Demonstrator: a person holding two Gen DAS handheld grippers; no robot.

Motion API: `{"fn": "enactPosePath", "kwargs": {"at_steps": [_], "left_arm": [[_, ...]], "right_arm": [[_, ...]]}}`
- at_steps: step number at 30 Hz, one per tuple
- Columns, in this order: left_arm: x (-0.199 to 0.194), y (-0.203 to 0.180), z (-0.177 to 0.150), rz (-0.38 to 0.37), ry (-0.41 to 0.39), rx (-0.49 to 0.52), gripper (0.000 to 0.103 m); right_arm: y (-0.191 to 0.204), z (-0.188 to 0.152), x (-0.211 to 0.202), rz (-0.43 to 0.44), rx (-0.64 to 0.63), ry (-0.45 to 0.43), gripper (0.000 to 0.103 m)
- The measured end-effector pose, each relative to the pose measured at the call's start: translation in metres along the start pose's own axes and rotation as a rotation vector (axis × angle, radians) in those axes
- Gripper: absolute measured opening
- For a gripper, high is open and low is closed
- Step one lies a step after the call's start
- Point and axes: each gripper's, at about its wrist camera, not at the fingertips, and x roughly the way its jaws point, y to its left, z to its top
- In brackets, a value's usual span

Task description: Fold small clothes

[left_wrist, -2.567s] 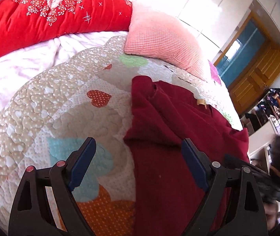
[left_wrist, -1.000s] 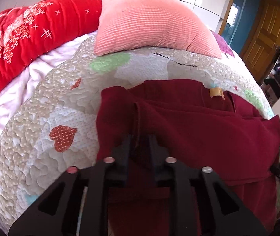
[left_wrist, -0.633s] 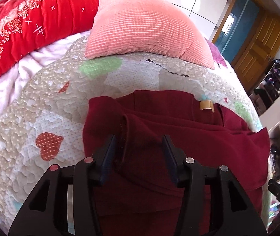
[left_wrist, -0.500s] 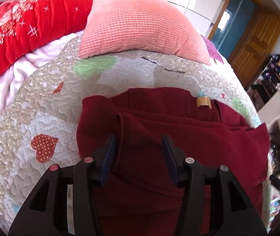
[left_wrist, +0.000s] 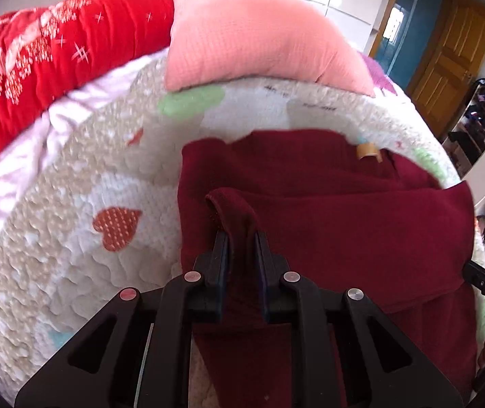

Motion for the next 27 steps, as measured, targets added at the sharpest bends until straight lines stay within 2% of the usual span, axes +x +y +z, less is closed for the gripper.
{"fn": "enactPosePath", "kwargs": {"at_steps": [2,4,6,9,12,14,15,18,20,22,27], "left_arm": [[-0.001,0.001,-0.002,-0.004,-0.015,-0.005,0.015],[-0.009,0.003,-0.003,-0.015,-0.023,-0.010,0.021],[-0.018,0.005,-0.006,-0.016,-0.028,-0.017,0.025],[-0.029,0.005,-0.013,-0.008,-0.033,-0.029,0.043],[-0.040,0.003,-0.027,-0.007,-0.030,-0.043,0.044],[-0.050,0.000,-0.041,0.010,-0.019,-0.032,0.044],[-0.054,-0.001,-0.047,0.015,-0.021,-0.026,0.044],[-0.071,-0.005,-0.069,0.046,-0.021,0.004,0.044],[-0.082,-0.009,-0.084,0.048,-0.024,0.021,0.044],[-0.093,-0.010,-0.097,0.052,-0.027,0.033,0.044],[-0.117,-0.011,-0.126,0.056,-0.029,0.050,0.044]], "right_arm": [[0.000,0.001,0.004,-0.006,0.004,-0.003,0.040],[0.006,0.003,-0.009,-0.033,0.006,-0.011,0.040],[0.017,0.000,-0.027,-0.059,-0.045,-0.049,0.040],[0.023,-0.009,-0.029,-0.122,-0.132,-0.035,0.040],[0.008,-0.020,0.005,-0.176,-0.110,0.099,0.041],[0.012,-0.024,-0.004,-0.181,-0.131,0.060,0.041],[0.014,-0.025,-0.011,-0.182,-0.122,0.070,0.041],[0.012,-0.035,-0.038,-0.076,-0.049,0.055,0.042],[0.013,-0.047,-0.057,-0.065,-0.044,0.042,0.049],[0.015,-0.063,-0.073,-0.066,-0.059,0.036,0.051],[0.012,-0.107,-0.095,-0.045,-0.027,0.075,0.061]]}}
